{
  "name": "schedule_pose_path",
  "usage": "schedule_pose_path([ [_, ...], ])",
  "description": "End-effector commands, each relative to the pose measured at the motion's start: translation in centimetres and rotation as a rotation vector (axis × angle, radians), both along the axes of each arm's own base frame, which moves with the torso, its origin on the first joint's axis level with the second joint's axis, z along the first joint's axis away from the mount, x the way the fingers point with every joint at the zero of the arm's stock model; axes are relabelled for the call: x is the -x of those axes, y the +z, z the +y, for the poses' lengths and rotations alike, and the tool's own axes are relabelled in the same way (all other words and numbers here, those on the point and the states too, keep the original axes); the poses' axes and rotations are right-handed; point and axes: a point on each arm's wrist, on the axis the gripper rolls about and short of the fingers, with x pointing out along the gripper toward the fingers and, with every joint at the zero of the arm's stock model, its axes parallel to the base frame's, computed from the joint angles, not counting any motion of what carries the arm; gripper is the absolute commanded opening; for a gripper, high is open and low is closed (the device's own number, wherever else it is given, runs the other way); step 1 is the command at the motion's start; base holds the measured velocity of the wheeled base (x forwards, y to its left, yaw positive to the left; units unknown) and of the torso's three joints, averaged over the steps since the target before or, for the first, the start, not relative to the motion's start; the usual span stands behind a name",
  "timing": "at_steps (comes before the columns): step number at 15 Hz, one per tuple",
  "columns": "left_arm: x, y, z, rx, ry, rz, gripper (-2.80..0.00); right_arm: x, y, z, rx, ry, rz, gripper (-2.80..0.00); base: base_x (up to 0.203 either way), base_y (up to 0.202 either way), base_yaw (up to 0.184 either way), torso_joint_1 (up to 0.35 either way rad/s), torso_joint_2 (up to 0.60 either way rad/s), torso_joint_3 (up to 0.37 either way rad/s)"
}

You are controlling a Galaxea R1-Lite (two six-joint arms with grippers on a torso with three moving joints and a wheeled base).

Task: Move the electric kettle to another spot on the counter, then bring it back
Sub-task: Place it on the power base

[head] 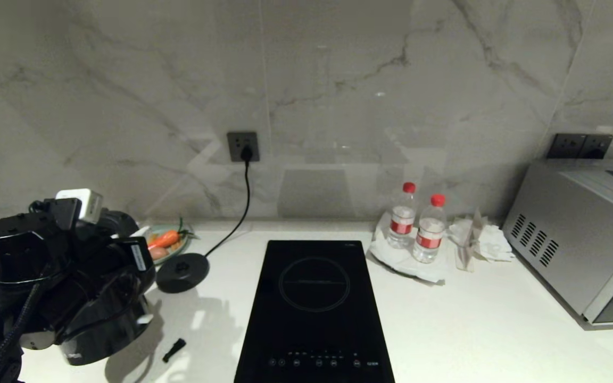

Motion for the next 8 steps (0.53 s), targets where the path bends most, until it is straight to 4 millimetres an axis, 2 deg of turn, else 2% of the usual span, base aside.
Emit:
schedule_pose_path([
  [1, 0.0, 0.0, -0.1, 0.001, 0.000, -0.006, -2.80, 0.0, 0.0, 0.0, 0.000, 0.000, -0.001, -2.80, 0.198, 0.000, 0.002, 0.011, 0.00, 0.005],
  [4, 0.1, 0.2, -0.2, 0.001, -0.007, -0.011, -2.80, 0.0, 0.0, 0.0, 0.000, 0.000, -0.001, -2.80, 0.183, 0.000, 0.001, 0.003, 0.00, 0.000],
  [8, -0.4, 0.4, -1.3, 0.002, -0.045, -0.022, -2.80, 0.0, 0.0, 0.0, 0.000, 0.000, -0.001, -2.80, 0.000, 0.000, 0.000, -0.008, 0.00, 0.005],
])
